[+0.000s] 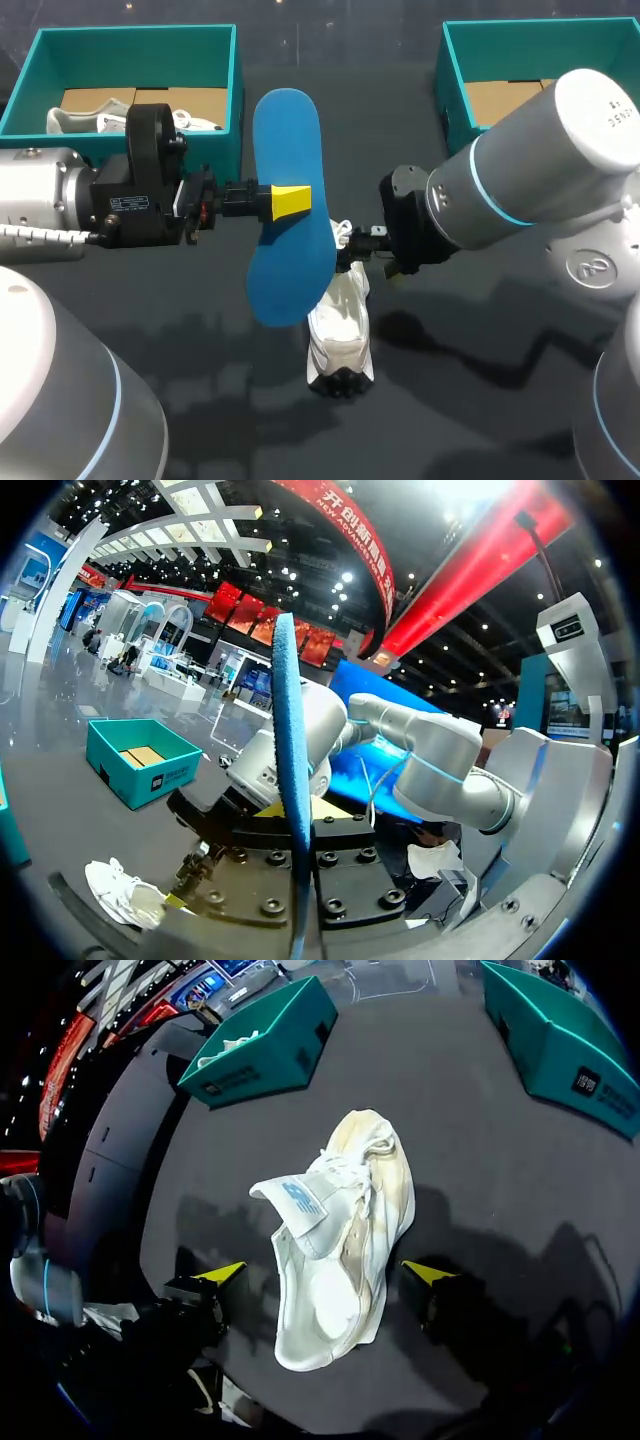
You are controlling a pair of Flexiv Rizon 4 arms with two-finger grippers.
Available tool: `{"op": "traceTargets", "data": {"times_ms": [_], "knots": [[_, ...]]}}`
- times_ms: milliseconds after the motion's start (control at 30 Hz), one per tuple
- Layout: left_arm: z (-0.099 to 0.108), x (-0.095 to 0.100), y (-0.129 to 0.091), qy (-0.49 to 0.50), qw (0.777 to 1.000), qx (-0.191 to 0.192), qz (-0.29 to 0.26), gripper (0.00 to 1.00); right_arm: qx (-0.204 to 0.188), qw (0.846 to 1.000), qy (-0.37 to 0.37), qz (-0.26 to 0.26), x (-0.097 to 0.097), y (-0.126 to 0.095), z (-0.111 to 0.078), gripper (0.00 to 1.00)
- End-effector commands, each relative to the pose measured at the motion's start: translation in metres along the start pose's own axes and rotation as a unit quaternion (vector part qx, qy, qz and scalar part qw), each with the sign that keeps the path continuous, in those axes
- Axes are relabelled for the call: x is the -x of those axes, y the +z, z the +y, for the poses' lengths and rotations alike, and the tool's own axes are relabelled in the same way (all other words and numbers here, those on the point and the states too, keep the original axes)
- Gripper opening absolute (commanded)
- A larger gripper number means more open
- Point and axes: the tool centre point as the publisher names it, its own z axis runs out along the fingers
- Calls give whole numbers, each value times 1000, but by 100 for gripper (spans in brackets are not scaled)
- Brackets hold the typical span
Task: Take the shoe out of the shoebox, open the shoe tongue, remove and reinsert the insole, then place the shoe into the shoebox
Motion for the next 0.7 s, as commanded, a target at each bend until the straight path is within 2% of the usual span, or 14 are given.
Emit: {"op": "traceTargets", "data": {"times_ms": [33,133,300,467,567,700], "knots": [[0,0,3,0,1000,-1,0,0,2,1000,0,8,5,-7,-4,100],[0,0,3,0,1000,-1,0,0,2,1000,0,8,5,-7,-4,100],[-5,0,-2,97,995,-8,12,0,-12,999,24,33,5,-21,5,100],[-12,7,-6,238,971,9,21,0,-9,998,24,64,4,-33,9,100],[-11,19,-7,353,934,46,36,0,-7,995,28,92,5,-40,12,100],[-11,19,-7,353,934,46,36,0,-7,995,28,92,5,-40,12,100]]}}
